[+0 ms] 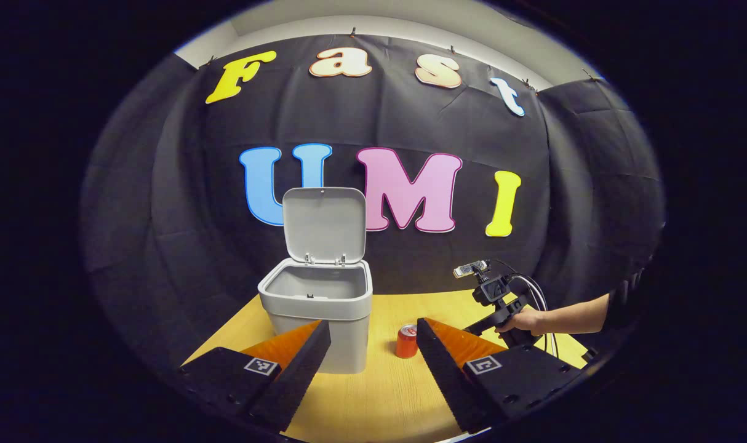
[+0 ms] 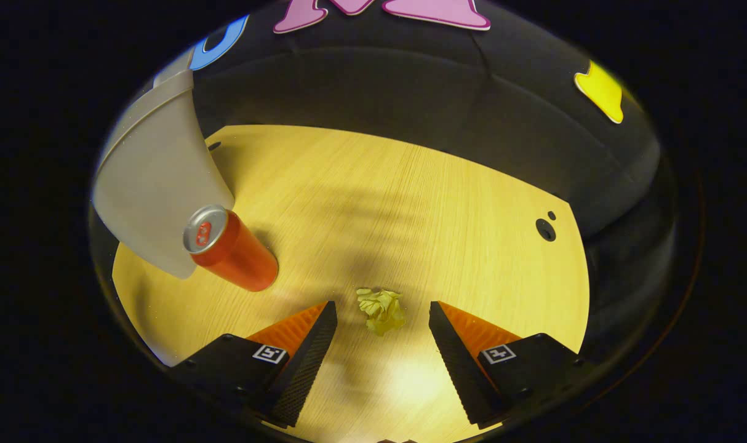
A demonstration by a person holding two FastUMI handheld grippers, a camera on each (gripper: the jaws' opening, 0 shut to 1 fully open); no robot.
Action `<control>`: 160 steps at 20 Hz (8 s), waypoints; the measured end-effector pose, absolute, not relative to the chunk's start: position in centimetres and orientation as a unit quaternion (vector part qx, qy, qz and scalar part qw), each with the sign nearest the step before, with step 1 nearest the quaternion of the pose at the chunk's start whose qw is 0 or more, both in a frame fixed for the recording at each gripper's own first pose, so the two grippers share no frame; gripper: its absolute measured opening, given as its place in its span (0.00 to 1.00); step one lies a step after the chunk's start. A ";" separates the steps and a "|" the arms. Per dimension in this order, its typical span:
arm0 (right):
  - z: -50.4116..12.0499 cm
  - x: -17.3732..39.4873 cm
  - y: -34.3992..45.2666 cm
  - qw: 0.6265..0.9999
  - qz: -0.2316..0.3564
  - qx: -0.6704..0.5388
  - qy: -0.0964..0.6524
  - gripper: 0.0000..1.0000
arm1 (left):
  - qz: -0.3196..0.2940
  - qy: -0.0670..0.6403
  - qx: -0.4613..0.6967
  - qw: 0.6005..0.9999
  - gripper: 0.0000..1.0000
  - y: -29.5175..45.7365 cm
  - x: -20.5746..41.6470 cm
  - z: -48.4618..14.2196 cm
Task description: Press the lid of the desktop garbage bin to open it, pick up the crumpled paper on the desktop and throw it into the bin, then pick up the pop can on the desktop and drop it into the bin, and finally close the garbage bin lid.
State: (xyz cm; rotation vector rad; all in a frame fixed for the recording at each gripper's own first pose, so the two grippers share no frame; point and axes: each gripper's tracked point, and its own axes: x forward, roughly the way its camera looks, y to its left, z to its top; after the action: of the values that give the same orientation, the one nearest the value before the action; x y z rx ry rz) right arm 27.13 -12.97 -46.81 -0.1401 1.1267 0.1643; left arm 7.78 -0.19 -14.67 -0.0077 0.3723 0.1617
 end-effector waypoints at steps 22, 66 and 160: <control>-51.8 27.0 -12.0 0.798 0.099 -0.032 0.594 0.50 | 0.098 0.219 0.017 0.971 0.95 -0.2 6.4 -16.8; -27.1 33.9 23.2 0.898 0.318 -0.107 0.283 0.98 | 0.196 0.217 -0.035 0.956 0.95 8.9 -5.2 -19.7; -8.9 19.7 -6.1 0.998 0.013 0.028 0.061 0.98 | 0.147 0.057 0.084 0.984 0.93 17.4 30.0 -8.3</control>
State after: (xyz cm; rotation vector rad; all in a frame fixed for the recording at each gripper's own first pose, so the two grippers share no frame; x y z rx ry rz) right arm 19.66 -6.10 -8.87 0.0567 0.1213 0.0269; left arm 30.00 17.38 -8.34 0.1697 0.1137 0.2958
